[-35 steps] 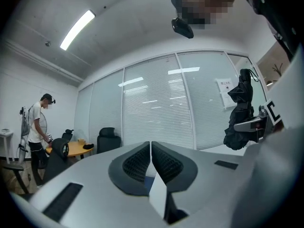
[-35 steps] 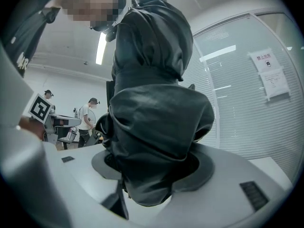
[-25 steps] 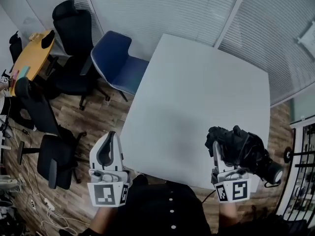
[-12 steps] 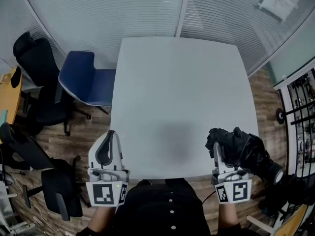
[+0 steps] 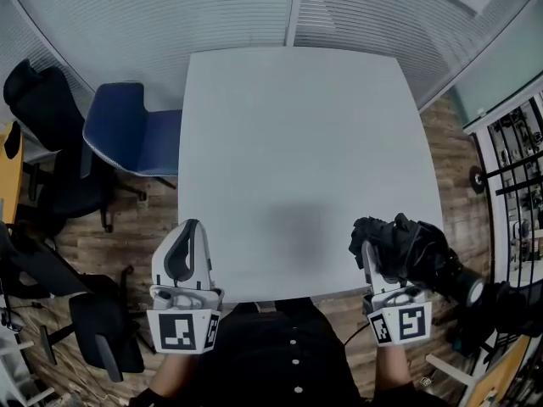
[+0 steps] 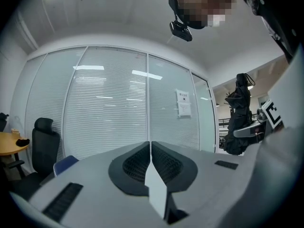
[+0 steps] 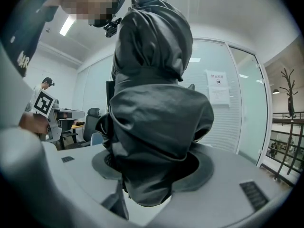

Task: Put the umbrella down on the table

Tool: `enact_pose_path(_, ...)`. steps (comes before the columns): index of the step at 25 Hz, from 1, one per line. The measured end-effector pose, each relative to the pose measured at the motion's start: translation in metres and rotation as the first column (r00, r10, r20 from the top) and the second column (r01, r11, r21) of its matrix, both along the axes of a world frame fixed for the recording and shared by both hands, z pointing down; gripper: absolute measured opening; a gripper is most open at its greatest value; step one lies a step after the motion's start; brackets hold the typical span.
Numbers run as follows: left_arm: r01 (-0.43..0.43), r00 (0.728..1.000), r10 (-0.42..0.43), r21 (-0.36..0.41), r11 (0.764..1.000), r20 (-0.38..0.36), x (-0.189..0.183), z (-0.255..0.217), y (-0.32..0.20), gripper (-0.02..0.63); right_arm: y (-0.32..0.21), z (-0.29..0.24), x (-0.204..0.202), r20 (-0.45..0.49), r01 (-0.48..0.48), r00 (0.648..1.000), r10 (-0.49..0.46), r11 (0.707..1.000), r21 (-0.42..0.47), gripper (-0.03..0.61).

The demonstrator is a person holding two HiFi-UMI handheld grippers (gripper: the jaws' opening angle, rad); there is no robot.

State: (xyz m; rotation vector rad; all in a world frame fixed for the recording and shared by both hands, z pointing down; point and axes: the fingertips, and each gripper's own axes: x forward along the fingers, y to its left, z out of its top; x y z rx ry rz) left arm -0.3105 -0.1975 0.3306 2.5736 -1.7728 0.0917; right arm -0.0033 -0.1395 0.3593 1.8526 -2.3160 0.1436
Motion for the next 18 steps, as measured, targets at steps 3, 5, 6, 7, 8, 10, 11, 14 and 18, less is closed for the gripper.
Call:
enact_pose_path(3,0.02,1.0,-0.02,-0.024,1.0,0.004,-0.004,0.008,0.001,0.023,-0.01,0.017,-0.006,-0.006,0.036,0.999,-0.036,0.999,-0.041,0.27)
enact_pose_path(5,0.029,1.0,-0.028,-0.046,0.999,0.009,-0.005,0.016,0.002,0.023,-0.016,0.031,-0.012,-0.001,0.067,0.998,-0.067,0.995,-0.075,0.268)
enact_pose_path(6,0.032,0.999,-0.031,-0.057,0.998,0.014,-0.005,0.02,0.003,0.023,-0.02,0.04,-0.015,0.006,0.081,0.997,-0.08,0.992,-0.093,0.268)
enact_pose_path(7,0.035,0.999,-0.034,-0.067,0.997,0.018,-0.004,0.023,0.004,0.023,-0.024,0.049,-0.017,0.015,0.093,0.996,-0.092,0.989,-0.114,0.267)
enact_pose_path(8,0.038,0.999,-0.036,-0.077,0.996,0.022,-0.003,0.026,0.005,0.023,-0.027,0.059,-0.019,0.025,0.103,0.995,-0.101,0.985,-0.135,0.267)
enact_pose_path(10,0.044,0.999,-0.042,-0.098,0.994,0.029,-0.002,0.031,0.007,0.023,-0.032,0.08,-0.022,0.039,0.116,0.993,-0.111,0.977,-0.179,0.265)
enact_pose_path(11,0.045,0.999,-0.042,-0.108,0.993,0.031,-0.001,0.034,0.009,0.023,-0.034,0.091,-0.023,0.04,0.12,0.993,-0.114,0.972,-0.201,0.265)
enact_pose_path(14,0.036,0.999,-0.031,-0.129,0.991,0.04,0.005,0.042,0.012,0.023,-0.04,0.122,-0.024,0.042,0.124,0.992,-0.118,0.958,-0.259,0.264)
enact_pose_path(18,0.035,0.998,-0.027,-0.152,0.988,0.051,0.01,0.052,0.012,0.023,-0.046,0.165,-0.024,0.068,0.12,0.992,-0.102,0.924,-0.363,0.264)
